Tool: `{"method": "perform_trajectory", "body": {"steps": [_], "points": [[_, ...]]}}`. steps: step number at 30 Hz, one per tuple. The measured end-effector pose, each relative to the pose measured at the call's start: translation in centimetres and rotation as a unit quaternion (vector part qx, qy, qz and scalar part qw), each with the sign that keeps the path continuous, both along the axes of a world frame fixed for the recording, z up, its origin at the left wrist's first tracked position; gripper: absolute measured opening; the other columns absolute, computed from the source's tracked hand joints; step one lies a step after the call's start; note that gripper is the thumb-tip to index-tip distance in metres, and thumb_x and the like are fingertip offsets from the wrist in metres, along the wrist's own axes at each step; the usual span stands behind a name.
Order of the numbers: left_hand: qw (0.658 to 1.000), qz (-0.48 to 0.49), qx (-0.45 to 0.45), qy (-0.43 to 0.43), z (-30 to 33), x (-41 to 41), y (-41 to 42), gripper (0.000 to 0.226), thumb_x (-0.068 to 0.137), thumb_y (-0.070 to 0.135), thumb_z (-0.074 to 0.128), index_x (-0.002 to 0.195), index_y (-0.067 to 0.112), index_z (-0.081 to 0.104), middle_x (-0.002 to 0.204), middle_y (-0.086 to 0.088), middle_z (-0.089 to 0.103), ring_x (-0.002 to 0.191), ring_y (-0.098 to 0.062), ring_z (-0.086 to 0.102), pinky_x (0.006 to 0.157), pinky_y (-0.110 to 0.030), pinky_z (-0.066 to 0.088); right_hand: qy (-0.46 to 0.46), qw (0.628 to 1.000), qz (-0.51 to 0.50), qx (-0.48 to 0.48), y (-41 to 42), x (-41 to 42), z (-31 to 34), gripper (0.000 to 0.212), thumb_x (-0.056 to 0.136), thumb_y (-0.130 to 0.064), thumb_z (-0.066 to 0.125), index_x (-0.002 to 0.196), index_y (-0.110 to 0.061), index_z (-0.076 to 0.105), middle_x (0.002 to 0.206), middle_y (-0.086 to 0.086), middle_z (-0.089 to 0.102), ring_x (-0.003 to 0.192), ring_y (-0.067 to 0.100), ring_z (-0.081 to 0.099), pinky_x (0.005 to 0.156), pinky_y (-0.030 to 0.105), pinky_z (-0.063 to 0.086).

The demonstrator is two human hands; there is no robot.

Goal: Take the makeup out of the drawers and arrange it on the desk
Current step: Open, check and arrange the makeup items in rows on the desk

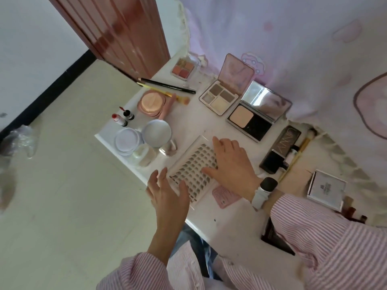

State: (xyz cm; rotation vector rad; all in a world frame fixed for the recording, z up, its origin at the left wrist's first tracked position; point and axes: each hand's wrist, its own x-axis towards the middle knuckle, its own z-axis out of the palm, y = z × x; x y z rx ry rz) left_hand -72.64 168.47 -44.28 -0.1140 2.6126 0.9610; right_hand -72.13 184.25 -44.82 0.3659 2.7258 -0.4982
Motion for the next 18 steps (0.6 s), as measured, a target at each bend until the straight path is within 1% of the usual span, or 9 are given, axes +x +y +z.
{"method": "perform_trajectory", "body": {"steps": [2, 4, 6, 9, 12, 13, 15, 16, 18], "points": [[0.997, 0.038, 0.041, -0.047, 0.1, 0.1, 0.0, 0.059, 0.089, 0.017, 0.055, 0.141, 0.008, 0.028, 0.147, -0.009, 0.025, 0.135, -0.024, 0.018, 0.110, -0.036, 0.019, 0.003, 1.000, -0.012, -0.016, -0.3, -0.3, 0.0, 0.080, 0.086, -0.051, 0.051, 0.143, -0.008, 0.014, 0.137, 0.012, 0.032, 0.122, 0.026, 0.032, 0.101, 0.036, 0.032], [0.992, 0.063, 0.079, -0.069, 0.2, 0.0, 0.2, 0.060, 0.089, 0.018, 0.054, 0.142, 0.010, 0.026, 0.146, -0.006, 0.027, 0.135, -0.023, 0.021, 0.112, -0.042, 0.024, 0.008, 0.999, -0.025, -0.043, -0.4, -0.3, 0.1, 0.072, 0.087, -0.046, 0.052, 0.139, -0.008, 0.021, 0.133, 0.012, 0.034, 0.118, 0.026, 0.033, 0.100, 0.036, 0.035], [0.988, 0.090, 0.105, -0.073, 0.3, -0.2, 0.4, 0.058, 0.089, 0.019, 0.054, 0.141, 0.013, 0.030, 0.143, -0.005, 0.030, 0.132, -0.024, 0.028, 0.108, -0.047, 0.030, 0.017, 0.996, -0.041, -0.073, -0.4, -0.1, 0.1, 0.067, 0.088, -0.040, 0.053, 0.139, -0.008, 0.024, 0.132, 0.012, 0.033, 0.118, 0.025, 0.032, 0.100, 0.036, 0.035], [0.983, 0.108, 0.129, -0.068, 0.0, -0.6, 0.0, 0.045, 0.090, 0.020, 0.051, 0.134, 0.013, 0.043, 0.135, -0.007, 0.037, 0.120, -0.022, 0.043, 0.099, -0.038, 0.042, 0.062, 0.984, -0.083, -0.147, -0.3, 0.0, 0.3, 0.065, 0.088, -0.033, 0.056, 0.140, -0.011, 0.024, 0.128, 0.008, 0.031, 0.115, 0.021, 0.032, 0.101, 0.037, 0.036], [0.984, 0.075, 0.151, -0.060, -0.1, -1.1, -0.4, 0.031, 0.091, 0.025, 0.048, 0.119, 0.017, 0.058, 0.123, -0.007, 0.054, 0.102, -0.023, 0.057, 0.085, -0.038, 0.052, 0.112, 0.959, -0.128, -0.227, 0.2, -0.3, 1.0, 0.054, 0.088, -0.027, 0.058, 0.134, -0.014, 0.034, 0.118, 0.000, 0.030, 0.105, 0.017, 0.045, 0.093, 0.033, 0.047], [0.983, 0.066, 0.161, -0.060, 0.3, -1.3, -0.4, 0.028, 0.092, 0.026, 0.049, 0.117, 0.020, 0.059, 0.117, -0.003, 0.058, 0.098, -0.020, 0.059, 0.082, -0.034, 0.053, 0.121, 0.949, -0.143, -0.254, 0.5, -0.4, 1.3, 0.048, 0.088, -0.026, 0.058, 0.130, -0.015, 0.037, 0.116, -0.002, 0.031, 0.100, 0.013, 0.049, 0.087, 0.028, 0.050], [0.977, 0.018, 0.196, -0.080, 1.1, -1.9, -0.4, 0.020, 0.094, 0.023, 0.048, 0.112, 0.024, 0.057, 0.102, 0.006, 0.064, 0.088, -0.007, 0.062, 0.069, -0.014, 0.052, 0.139, 0.932, -0.157, -0.297, 1.0, -0.6, 1.9, 0.039, 0.088, -0.024, 0.057, 0.124, -0.017, 0.043, 0.115, -0.004, 0.035, 0.093, 0.002, 0.049, 0.078, 0.015, 0.048], [0.973, -0.024, 0.208, -0.094, 1.6, -2.3, -0.3, 0.018, 0.094, 0.022, 0.048, 0.110, 0.026, 0.055, 0.097, 0.009, 0.065, 0.085, -0.003, 0.063, 0.064, -0.010, 0.050, 0.149, 0.928, -0.154, -0.304, 1.2, -0.6, 2.1, 0.035, 0.089, -0.023, 0.057, 0.122, -0.018, 0.045, 0.115, -0.005, 0.037, 0.093, -0.003, 0.048, 0.077, 0.012, 0.046], [0.967, -0.092, 0.213, -0.103, 2.1, -2.9, 0.0, 0.015, 0.093, 0.022, 0.050, 0.106, 0.030, 0.053, 0.095, 0.011, 0.066, 0.085, -0.004, 0.064, 0.065, -0.007, 0.049, 0.175, 0.928, -0.151, -0.293, 1.3, -0.7, 2.4, 0.033, 0.090, -0.020, 0.056, 0.122, -0.016, 0.048, 0.118, -0.004, 0.041, 0.097, -0.003, 0.047, 0.085, 0.017, 0.044]]}}
